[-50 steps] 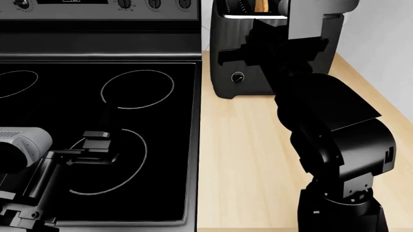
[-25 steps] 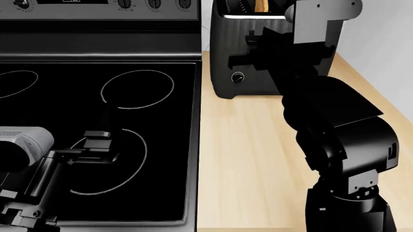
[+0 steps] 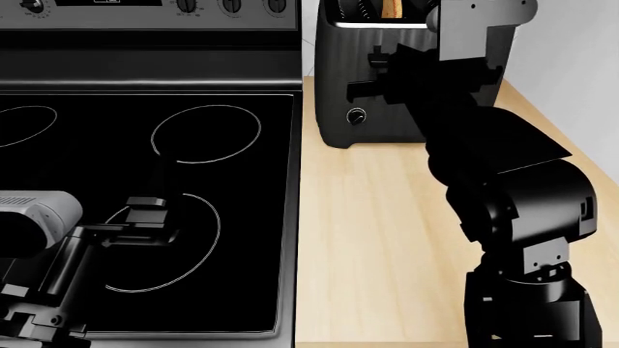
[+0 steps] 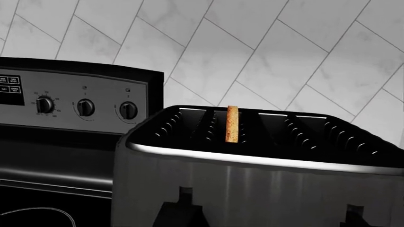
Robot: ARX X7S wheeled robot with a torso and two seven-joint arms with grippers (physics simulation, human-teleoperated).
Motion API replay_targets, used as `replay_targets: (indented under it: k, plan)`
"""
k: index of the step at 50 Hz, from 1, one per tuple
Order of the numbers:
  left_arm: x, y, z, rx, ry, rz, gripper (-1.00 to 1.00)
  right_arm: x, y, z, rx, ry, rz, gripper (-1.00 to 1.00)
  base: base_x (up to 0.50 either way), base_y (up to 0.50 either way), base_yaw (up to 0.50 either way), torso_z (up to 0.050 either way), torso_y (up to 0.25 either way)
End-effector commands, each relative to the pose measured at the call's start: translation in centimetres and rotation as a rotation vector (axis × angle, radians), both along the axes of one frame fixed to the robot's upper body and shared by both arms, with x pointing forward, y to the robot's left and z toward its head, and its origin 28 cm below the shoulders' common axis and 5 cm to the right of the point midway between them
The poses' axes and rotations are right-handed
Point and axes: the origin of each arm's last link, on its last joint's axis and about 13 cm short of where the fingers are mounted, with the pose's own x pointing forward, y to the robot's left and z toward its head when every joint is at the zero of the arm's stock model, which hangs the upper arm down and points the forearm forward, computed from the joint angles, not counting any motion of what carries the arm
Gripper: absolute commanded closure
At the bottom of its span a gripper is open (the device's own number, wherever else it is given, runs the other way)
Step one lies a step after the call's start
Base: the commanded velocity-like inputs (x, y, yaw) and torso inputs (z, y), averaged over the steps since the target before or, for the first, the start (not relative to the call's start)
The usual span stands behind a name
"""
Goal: Push down the lever of the toaster to turn it on.
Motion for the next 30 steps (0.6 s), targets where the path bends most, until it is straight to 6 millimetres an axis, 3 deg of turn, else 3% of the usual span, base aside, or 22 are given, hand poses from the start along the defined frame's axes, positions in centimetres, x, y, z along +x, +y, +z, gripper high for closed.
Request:
replay_targets:
  k: [1, 18, 30]
  plan:
    - [-0.01, -0.04, -0.02, 0.001, 0.002, 0.0, -1.0, 0.27, -0.11, 0.1, -0.008, 0.01, 0.001, 1.0, 0.0, 0.0, 0.0, 0.0, 0.0]
    - [0.03, -0.06, -0.02, 0.002, 0.001, 0.0, -1.0, 0.42, 0.7, 0.53, -0.014, 0.004, 0.057, 1.0, 0.0, 0.0, 0.0, 0.0, 0.0]
    - [0.03, -0.12, -0.04, 0.005, 0.003, 0.0, -1.0, 0.55, 0.13, -0.24, -0.028, 0.049, 0.044, 1.0, 0.0, 0.0, 0.0, 0.0, 0.0]
